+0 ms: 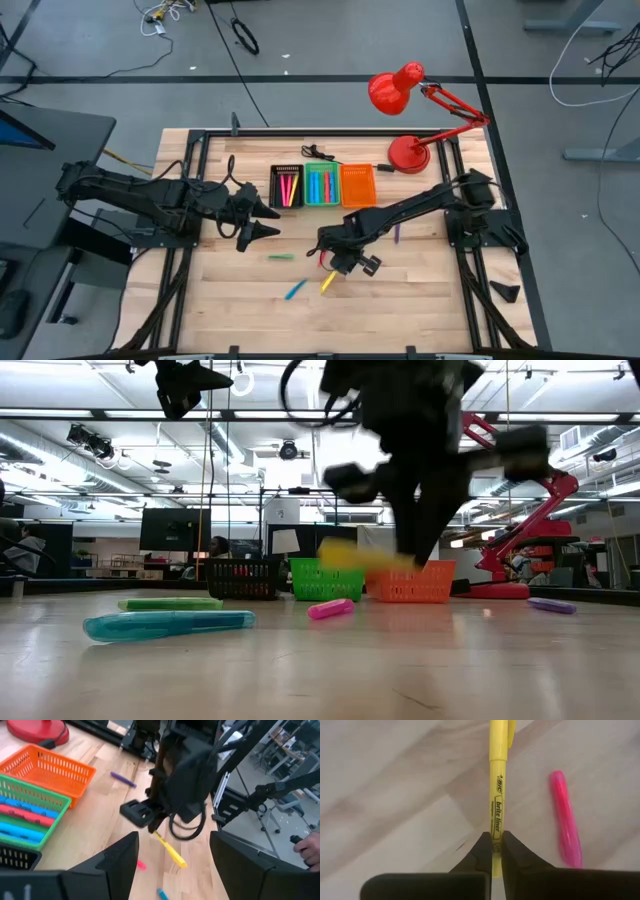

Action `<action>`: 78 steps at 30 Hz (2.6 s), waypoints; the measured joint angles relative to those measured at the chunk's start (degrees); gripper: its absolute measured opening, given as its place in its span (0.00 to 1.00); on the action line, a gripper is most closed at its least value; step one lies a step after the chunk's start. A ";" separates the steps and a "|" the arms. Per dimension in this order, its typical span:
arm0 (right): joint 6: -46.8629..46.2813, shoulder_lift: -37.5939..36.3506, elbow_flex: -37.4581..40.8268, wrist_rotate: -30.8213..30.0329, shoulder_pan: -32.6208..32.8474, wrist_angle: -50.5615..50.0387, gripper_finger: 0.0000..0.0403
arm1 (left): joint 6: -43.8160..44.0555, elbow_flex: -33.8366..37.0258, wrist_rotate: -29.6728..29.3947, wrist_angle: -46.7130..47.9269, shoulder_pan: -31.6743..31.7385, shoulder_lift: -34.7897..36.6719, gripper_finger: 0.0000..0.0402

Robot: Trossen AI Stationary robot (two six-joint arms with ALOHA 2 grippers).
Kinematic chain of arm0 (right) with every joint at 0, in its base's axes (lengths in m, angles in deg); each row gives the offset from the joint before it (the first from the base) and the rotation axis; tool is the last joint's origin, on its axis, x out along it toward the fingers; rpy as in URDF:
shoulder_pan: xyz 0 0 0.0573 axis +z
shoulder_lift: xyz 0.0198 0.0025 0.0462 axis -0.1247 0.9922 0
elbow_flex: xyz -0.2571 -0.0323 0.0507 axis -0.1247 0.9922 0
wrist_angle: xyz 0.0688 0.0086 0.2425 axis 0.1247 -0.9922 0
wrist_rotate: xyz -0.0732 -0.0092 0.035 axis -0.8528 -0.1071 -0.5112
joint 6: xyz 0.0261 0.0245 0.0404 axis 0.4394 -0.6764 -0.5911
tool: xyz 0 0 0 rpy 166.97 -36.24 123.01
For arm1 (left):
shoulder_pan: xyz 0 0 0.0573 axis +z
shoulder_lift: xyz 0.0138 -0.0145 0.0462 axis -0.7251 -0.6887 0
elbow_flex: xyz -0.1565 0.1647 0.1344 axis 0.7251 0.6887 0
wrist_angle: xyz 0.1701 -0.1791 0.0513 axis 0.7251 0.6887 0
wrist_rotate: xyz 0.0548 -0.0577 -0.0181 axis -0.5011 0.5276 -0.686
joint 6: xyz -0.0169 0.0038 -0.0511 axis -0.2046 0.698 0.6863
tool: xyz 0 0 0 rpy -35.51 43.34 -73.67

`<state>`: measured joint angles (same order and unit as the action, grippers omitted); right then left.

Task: Pick & Place Markers
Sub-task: Put the large yellow pen into the black bin

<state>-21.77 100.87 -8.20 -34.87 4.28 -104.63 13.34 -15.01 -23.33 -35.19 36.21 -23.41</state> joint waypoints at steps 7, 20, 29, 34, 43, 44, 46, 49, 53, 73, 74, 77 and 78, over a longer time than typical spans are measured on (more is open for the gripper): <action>-6.89 -10.32 -0.02 1.01 0.00 -4.20 0.03 | -0.35 -0.02 -1.40 -2.17 0.09 0.00 0.63; -31.36 -26.29 -0.10 0.97 -0.28 9.42 0.03 | -0.45 -0.02 -1.85 -4.01 0.07 -0.02 0.63; -43.02 -28.26 -0.13 -0.62 -0.37 32.43 0.03 | -0.55 -0.02 -2.50 -7.65 0.07 -0.02 0.63; -47.29 -28.26 -0.15 -3.90 -0.92 40.87 0.03 | -5.05 -0.02 -2.66 -13.59 0.05 -0.02 0.63; -50.07 -28.26 -0.15 -8.24 -3.33 44.59 0.03 | -16.18 -0.11 -7.25 -30.83 0.09 -0.02 0.63; -50.06 -28.26 -0.15 -8.24 -3.58 44.61 0.03 | -16.22 -0.11 -7.26 -31.52 0.09 -0.01 0.63; -50.05 -28.26 -0.15 -8.22 -4.01 44.60 0.03 | -16.22 -0.15 -7.23 -32.92 0.07 -0.02 0.63; -50.05 -28.26 -0.15 -8.24 -4.57 44.92 0.03 | -16.27 -2.09 -7.01 -31.84 0.14 -1.24 0.63; -50.03 -28.25 -0.15 -8.24 -5.29 45.03 0.03 | -16.99 -7.44 -5.43 -28.03 0.86 -5.09 0.63; -49.21 -28.20 -0.15 -8.21 -5.68 44.11 0.03 | -16.54 -20.34 0.16 -24.52 3.34 -14.65 0.46; -49.04 -28.20 -0.15 -8.21 -5.68 44.14 0.03 | -16.59 -20.44 0.28 -24.53 3.34 -14.59 0.43; -48.98 -28.20 -0.15 -8.21 -5.68 44.46 0.03 | -16.19 -20.41 0.76 -22.94 3.34 -14.62 0.31; -48.98 -28.20 -0.15 -8.21 -5.68 44.52 0.03 | -15.80 -20.39 0.76 -22.51 3.34 -14.64 0.27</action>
<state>-70.74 72.67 -8.35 -43.08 -1.40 -60.11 -2.47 -35.41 -22.57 -57.70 39.56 -38.04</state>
